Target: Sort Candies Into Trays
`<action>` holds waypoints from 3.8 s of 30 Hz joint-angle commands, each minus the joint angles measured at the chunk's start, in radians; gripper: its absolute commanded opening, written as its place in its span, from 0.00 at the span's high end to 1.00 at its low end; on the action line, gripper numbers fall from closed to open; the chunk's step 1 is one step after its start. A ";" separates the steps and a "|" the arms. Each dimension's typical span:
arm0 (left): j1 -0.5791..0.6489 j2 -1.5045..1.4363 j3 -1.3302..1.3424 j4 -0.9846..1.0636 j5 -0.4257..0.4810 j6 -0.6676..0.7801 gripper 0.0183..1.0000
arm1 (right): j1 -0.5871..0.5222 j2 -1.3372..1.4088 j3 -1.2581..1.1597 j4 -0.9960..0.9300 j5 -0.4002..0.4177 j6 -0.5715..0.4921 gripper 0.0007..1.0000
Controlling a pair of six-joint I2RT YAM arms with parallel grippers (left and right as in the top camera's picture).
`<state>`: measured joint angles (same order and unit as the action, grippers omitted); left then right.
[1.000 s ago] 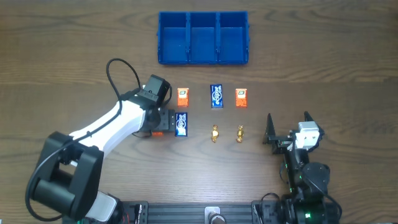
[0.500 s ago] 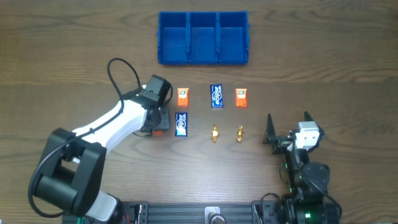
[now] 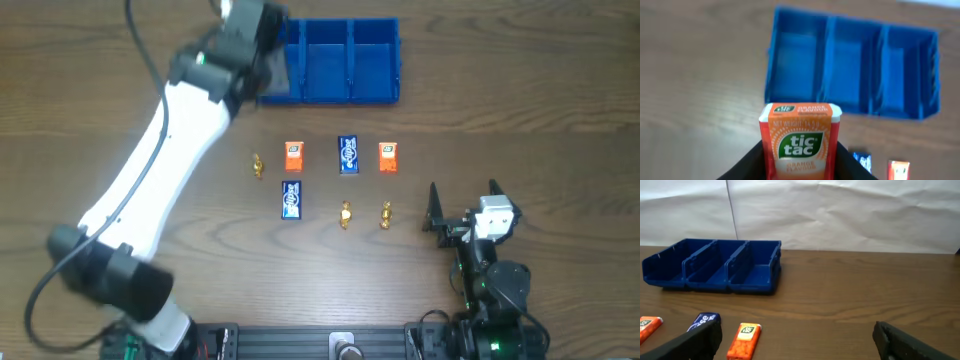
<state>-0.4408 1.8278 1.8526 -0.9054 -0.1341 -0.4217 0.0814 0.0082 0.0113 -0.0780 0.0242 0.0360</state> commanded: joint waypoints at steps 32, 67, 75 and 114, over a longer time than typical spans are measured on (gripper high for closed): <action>0.084 0.488 0.489 -0.090 0.071 0.167 0.12 | -0.005 -0.005 -0.003 -0.002 -0.004 -0.015 0.00; -0.115 0.213 -0.496 0.268 0.128 -0.109 0.18 | -0.005 -0.005 -0.003 -0.002 -0.004 -0.015 0.00; -0.107 0.237 -0.496 0.276 0.132 -0.106 0.31 | -0.005 -0.005 -0.003 -0.002 -0.004 -0.015 0.00; 0.072 0.504 0.362 -0.004 0.050 0.134 0.65 | -0.005 -0.005 -0.003 -0.002 -0.004 -0.015 0.00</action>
<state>-0.3767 2.3474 2.1685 -0.9100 -0.1036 -0.3088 0.0814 0.0082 0.0113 -0.0772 0.0242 0.0357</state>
